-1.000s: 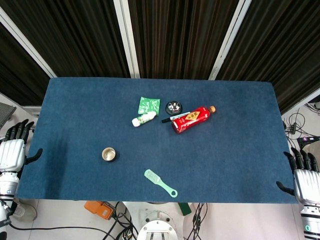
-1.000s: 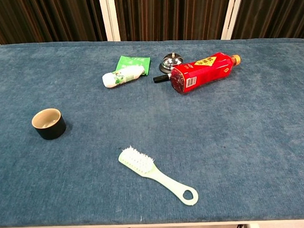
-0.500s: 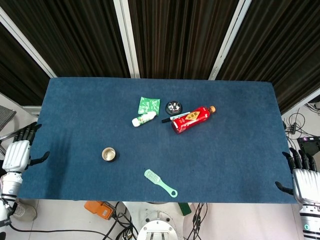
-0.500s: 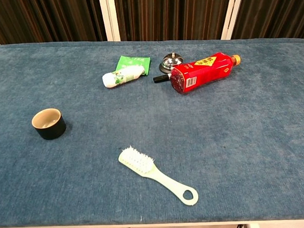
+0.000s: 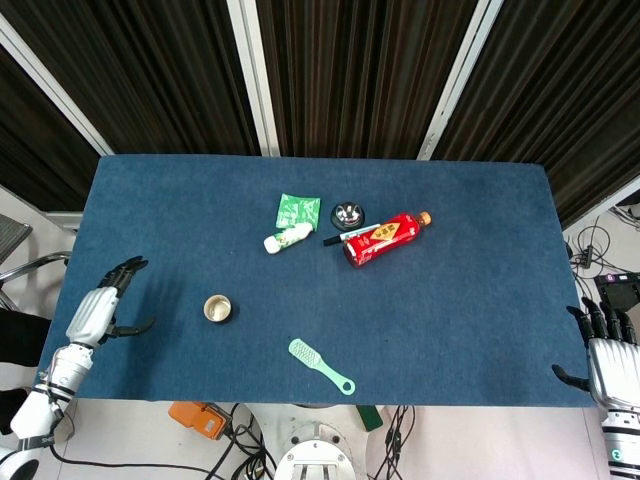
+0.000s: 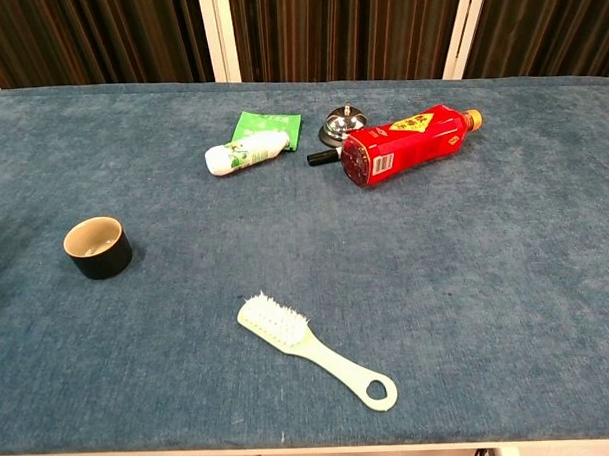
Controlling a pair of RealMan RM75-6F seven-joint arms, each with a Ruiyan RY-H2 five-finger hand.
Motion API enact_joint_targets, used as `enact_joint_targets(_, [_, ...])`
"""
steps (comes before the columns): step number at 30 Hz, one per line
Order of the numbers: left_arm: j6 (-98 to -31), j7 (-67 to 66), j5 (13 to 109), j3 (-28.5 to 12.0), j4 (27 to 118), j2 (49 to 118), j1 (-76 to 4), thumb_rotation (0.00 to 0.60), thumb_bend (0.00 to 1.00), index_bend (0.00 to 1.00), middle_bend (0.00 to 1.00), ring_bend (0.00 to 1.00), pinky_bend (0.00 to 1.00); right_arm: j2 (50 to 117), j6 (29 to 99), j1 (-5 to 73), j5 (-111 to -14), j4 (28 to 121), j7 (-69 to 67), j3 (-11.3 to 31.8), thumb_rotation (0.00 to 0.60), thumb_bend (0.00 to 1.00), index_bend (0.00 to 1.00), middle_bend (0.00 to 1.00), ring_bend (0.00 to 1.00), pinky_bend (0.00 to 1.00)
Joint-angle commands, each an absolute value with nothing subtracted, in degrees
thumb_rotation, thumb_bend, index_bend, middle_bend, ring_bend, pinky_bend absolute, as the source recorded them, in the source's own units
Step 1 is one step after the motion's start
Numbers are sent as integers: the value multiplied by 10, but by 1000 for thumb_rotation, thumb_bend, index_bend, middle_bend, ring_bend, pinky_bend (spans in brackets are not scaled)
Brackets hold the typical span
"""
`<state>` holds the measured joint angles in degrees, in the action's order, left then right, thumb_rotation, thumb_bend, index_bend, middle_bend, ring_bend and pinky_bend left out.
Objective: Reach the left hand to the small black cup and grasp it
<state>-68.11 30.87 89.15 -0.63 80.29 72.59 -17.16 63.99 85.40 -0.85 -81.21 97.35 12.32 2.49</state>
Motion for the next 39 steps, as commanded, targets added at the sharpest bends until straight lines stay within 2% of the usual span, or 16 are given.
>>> enact_joint_targets(1, [-675, 298, 891, -3, 807, 738, -178, 600, 202, 102, 38, 0, 84, 639, 852, -8, -812, 974, 124, 25, 600, 203, 245, 139, 109, 106])
enact_joint_targets(4, [-675, 297, 894, -2, 812, 752, -182, 600, 201, 102, 39, 0, 84, 639, 850, -7, -811, 975, 126, 25, 600, 203, 244, 139, 109, 106])
enact_joint_targets(9, [-677, 306, 899, -2, 807, 782, -189, 600, 197, 102, 95, 26, 84, 638, 849, -6, -810, 975, 125, 25, 600, 203, 241, 139, 108, 106])
enact_joint_targets(22, [-652, 265, 891, -1, 795, 847, -216, 600, 192, 102, 115, 60, 84, 633, 847, -6, -809, 975, 117, 24, 600, 203, 240, 138, 108, 106])
enact_joint_targets(39, [-657, 254, 875, -1, 756, 898, -219, 600, 225, 159, 242, 152, 121, 631, 845, -5, -806, 976, 114, 24, 600, 203, 240, 139, 109, 106])
